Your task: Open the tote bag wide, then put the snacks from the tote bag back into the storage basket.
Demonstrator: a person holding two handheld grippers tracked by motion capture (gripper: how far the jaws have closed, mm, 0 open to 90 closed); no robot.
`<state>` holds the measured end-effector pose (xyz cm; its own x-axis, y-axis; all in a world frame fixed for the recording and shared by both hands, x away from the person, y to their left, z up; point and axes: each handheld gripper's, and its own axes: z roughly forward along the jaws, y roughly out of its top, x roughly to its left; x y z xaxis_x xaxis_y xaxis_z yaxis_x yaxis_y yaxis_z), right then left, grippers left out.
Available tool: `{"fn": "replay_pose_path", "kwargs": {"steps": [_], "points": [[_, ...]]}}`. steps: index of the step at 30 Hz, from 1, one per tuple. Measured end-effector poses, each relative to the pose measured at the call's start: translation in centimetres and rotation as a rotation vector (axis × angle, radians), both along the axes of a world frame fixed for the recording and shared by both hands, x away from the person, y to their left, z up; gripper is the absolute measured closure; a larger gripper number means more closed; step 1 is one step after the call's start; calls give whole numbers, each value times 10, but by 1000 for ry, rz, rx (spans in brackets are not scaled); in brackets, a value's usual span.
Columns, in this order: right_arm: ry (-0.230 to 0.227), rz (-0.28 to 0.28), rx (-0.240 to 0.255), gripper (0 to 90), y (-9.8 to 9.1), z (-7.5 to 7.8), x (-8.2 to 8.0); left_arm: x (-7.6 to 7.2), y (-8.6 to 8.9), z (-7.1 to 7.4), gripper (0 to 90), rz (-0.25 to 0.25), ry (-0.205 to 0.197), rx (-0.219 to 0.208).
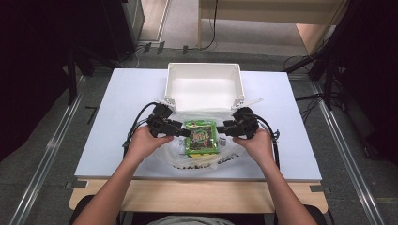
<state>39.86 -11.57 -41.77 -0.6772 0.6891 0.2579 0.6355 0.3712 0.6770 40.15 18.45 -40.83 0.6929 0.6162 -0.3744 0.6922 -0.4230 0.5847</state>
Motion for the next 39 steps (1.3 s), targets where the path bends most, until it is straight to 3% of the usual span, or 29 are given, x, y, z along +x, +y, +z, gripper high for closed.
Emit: {"fn": "replay_pose_path", "kwargs": {"steps": [2,13,17,21,24,30,33,39], "points": [[-7,1,9,530,-1,1,0,0,0,-1,336,16,6,2],[-11,14,8,493,-1,0,0,-5,-5,-6,338,-32,5,20],[-2,11,8,493,-1,0,0,-8,-6,-6,379,-39,-21,15],[4,11,7,492,-1,-1,0,-13,-10,-5,704,-43,-17,-16],[9,13,3,492,0,-3,0,-14,-15,-9,830,-48,-8,4],[18,20,-3,493,3,-6,0,-11,-19,-26,842,-30,20,78],[21,25,-5,493,5,-6,0,-9,-17,-31,838,-25,36,69],[36,40,-10,497,11,-8,-2,-11,-16,-31,833,-21,24,84]]}}
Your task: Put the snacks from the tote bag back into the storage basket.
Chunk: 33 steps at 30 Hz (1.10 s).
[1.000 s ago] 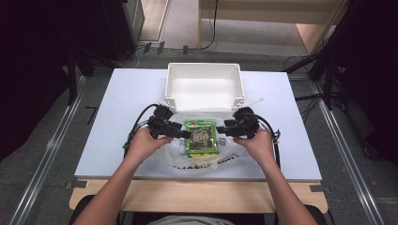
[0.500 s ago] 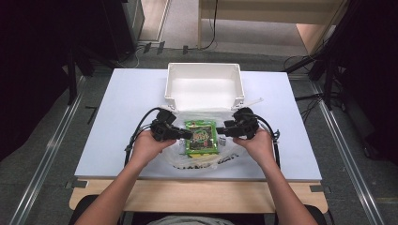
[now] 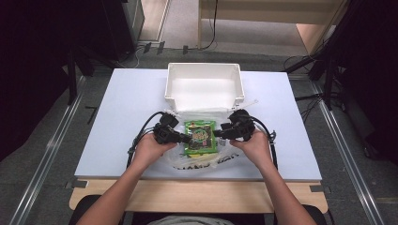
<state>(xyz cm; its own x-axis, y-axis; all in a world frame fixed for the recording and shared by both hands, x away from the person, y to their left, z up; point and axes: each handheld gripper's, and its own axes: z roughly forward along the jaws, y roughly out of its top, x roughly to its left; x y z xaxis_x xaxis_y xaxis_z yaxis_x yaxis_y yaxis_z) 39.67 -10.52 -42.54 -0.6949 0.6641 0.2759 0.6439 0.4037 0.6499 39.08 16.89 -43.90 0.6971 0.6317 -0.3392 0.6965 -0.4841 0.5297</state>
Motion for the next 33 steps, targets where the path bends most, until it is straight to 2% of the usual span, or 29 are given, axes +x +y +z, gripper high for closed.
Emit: {"fn": "replay_pose_path", "kwargs": {"steps": [6,17,21,23,33], "points": [[1,10,-1,497,4,-1,-1,1,3,-2,838,14,20,-8],[-10,20,13,497,11,5,-6,4,6,-5,862,21,35,-11],[-10,24,17,494,13,5,-7,5,7,-7,862,34,51,-8],[-20,28,17,494,14,5,-7,6,8,-8,865,36,60,-20],[-32,19,35,494,17,13,-11,5,4,-9,865,32,48,-21]]}}
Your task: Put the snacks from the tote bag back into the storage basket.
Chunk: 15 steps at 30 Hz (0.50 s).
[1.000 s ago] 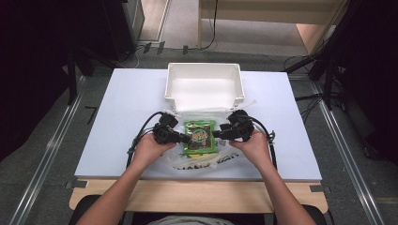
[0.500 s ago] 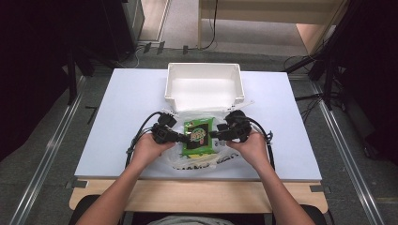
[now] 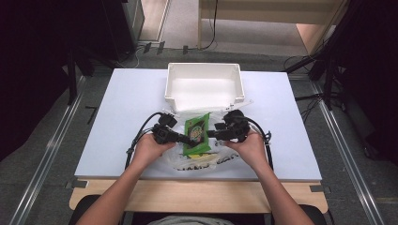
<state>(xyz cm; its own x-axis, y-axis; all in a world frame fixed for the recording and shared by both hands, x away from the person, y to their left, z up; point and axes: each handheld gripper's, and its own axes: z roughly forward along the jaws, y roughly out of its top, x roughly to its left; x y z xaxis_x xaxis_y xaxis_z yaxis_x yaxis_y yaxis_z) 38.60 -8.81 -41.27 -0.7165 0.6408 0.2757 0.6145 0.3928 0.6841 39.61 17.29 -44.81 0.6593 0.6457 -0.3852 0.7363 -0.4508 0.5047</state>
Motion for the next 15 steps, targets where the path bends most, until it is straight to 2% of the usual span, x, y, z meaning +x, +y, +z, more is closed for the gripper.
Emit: {"fn": "replay_pose_path", "kwargs": {"steps": [7,12,15], "points": [[-25,0,1,494,1,7,-2,1,-3,-1,864,1,6,-13],[-4,-19,27,484,-1,5,1,1,-3,-1,864,-1,4,-12],[-10,-17,32,484,0,8,0,0,-4,-1,865,0,-3,-15]]}}
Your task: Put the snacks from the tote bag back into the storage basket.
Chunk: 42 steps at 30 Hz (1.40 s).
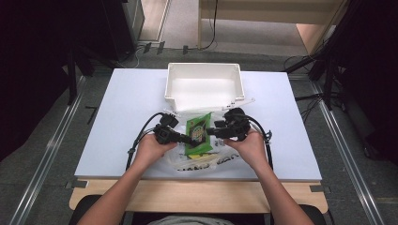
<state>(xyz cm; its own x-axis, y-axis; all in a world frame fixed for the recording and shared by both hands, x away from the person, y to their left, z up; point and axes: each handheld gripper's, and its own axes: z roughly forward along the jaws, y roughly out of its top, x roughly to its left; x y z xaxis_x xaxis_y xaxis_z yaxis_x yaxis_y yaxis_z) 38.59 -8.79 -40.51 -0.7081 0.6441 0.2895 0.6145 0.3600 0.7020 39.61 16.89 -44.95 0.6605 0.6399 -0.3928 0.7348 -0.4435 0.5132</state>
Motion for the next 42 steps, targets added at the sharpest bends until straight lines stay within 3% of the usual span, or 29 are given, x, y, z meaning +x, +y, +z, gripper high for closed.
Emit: {"fn": "replay_pose_path", "kwargs": {"steps": [4,13,21,26,31,38,42], "points": [[3,6,-8,471,5,1,-1,0,-1,0,864,-5,-5,4],[55,9,-31,392,15,-19,6,0,0,-1,865,-5,-1,-4],[89,11,-31,390,23,-31,15,0,-1,-1,854,-18,-14,-9],[91,22,-41,433,30,-35,15,1,0,-1,831,-19,-4,-19],[101,25,-25,461,27,-36,16,2,2,-1,769,-15,35,-47],[82,18,-18,519,24,-29,12,1,7,3,703,-13,12,-28],[63,17,7,582,20,-23,10,0,7,6,680,-19,-1,-46]]}}
